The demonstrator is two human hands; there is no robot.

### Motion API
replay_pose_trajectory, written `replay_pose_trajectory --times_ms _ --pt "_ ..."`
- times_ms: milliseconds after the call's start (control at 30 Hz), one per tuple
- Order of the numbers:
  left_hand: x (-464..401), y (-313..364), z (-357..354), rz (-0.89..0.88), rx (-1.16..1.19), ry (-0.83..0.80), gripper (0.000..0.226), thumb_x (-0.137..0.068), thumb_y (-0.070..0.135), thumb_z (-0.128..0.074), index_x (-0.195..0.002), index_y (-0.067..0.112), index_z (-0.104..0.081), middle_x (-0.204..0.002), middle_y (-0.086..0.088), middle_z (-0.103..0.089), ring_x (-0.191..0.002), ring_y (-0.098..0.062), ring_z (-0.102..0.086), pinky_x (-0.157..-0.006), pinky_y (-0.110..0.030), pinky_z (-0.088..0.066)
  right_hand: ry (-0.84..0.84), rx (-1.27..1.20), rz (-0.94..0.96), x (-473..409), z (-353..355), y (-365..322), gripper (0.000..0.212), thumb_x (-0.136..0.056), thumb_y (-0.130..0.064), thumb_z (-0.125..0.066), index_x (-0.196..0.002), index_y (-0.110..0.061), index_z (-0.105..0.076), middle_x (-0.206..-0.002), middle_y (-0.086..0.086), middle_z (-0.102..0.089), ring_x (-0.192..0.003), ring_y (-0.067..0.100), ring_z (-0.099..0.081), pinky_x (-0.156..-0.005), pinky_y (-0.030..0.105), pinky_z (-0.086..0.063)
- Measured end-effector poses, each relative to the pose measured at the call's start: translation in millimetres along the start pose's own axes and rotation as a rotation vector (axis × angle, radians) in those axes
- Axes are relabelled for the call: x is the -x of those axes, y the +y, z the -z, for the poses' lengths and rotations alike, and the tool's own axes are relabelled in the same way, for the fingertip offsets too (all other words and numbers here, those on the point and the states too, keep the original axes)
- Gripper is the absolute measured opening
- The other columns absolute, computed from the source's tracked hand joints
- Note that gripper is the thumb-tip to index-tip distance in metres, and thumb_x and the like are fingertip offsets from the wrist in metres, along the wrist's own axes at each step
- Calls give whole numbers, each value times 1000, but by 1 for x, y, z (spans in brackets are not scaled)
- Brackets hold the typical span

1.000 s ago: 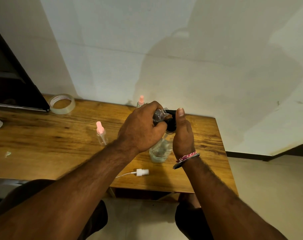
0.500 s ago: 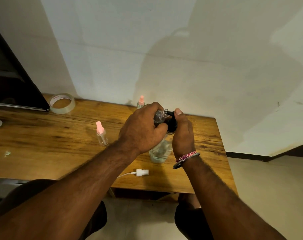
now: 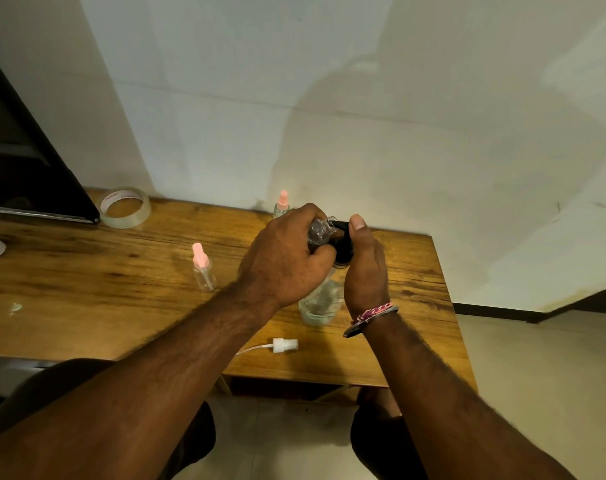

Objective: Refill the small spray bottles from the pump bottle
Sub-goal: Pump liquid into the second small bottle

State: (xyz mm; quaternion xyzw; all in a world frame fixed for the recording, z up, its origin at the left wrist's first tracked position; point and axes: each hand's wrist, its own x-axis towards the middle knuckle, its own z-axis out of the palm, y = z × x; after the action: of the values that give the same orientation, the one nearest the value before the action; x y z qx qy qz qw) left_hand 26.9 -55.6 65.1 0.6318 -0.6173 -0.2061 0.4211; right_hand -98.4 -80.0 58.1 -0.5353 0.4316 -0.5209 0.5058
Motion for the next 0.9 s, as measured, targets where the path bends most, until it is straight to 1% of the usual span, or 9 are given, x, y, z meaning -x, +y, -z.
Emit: replay_pose_trajectory --times_ms 100,200,267,433,567,633,733,800,900 --pt "-1 1 1 -1 15 16 24 -84 26 -68 -107 24 -63 -94 6 -69 -80 -13 -66 -64 -27 -51 -28 3 15 1 0 1 55 -102 -42 -37 -99 -2 -75 -87 0 -76 -85 6 -72 -72 15 -53" --pt "-1 1 2 1 18 10 24 -85 25 -69 -108 23 -63 -94 4 -69 -82 -14 -67 -65 -31 -55 -51 8 32 0 1 1 50 -104 -42 -34 -98 -17 -76 -92 -4 -79 -94 8 -74 -77 16 -54" --pt "-1 0 2 -3 11 9 24 -85 24 -70 -108 23 -63 -94 4 -69 -82 -14 -67 -67 -33 -57 -50 2 30 0 2 1 48 -103 -43 -33 -97 -21 -76 -92 -4 -79 -95 8 -74 -78 17 -54" --pt "-1 0 2 -4 12 14 23 -86 23 -71 -107 24 -62 -93 5 -68 -80 -13 -66 -64 -28 -50 -55 -2 18 -2 1 0 52 -102 -48 -38 -98 -14 -77 -94 5 -79 -93 15 -74 -76 20 -55" --pt "-2 1 1 -6 -1 8 27 -83 29 -67 -109 24 -63 -94 5 -68 -81 -14 -65 -66 -31 -55 -27 -16 -26 -4 1 2 52 -99 -45 -40 -97 -8 -77 -87 0 -77 -85 9 -72 -71 18 -54" --pt "-1 0 0 -5 -11 -2 30 -82 31 -66 -111 23 -64 -97 5 -69 -83 -14 -66 -67 -32 -57 -10 -4 -22 -4 1 4 53 -98 -42 -41 -99 -2 -76 -88 5 -77 -84 10 -72 -70 20 -54" --pt "0 0 0 -1 -23 -10 33 -81 32 -65 -113 23 -64 -98 6 -69 -85 -13 -66 -71 -37 -60 46 24 1 -4 0 6 43 -96 -40 -45 -86 -13 -77 -86 12 -73 -80 13 -68 -68 26 -55" --pt "0 0 0 6 -19 -11 35 -79 34 -63 -113 23 -65 -98 7 -69 -85 -13 -66 -71 -37 -60 73 45 13 -4 0 6 37 -96 -39 -47 -77 -20 -74 -78 5 -70 -76 11 -65 -67 27 -52" --pt "0 -1 0 6 -16 -14 32 -81 31 -65 -112 23 -66 -97 7 -70 -85 -13 -66 -70 -36 -59 78 31 26 -4 0 6 36 -96 -36 -48 -75 -21 -74 -73 -3 -69 -73 8 -64 -64 23 -52"
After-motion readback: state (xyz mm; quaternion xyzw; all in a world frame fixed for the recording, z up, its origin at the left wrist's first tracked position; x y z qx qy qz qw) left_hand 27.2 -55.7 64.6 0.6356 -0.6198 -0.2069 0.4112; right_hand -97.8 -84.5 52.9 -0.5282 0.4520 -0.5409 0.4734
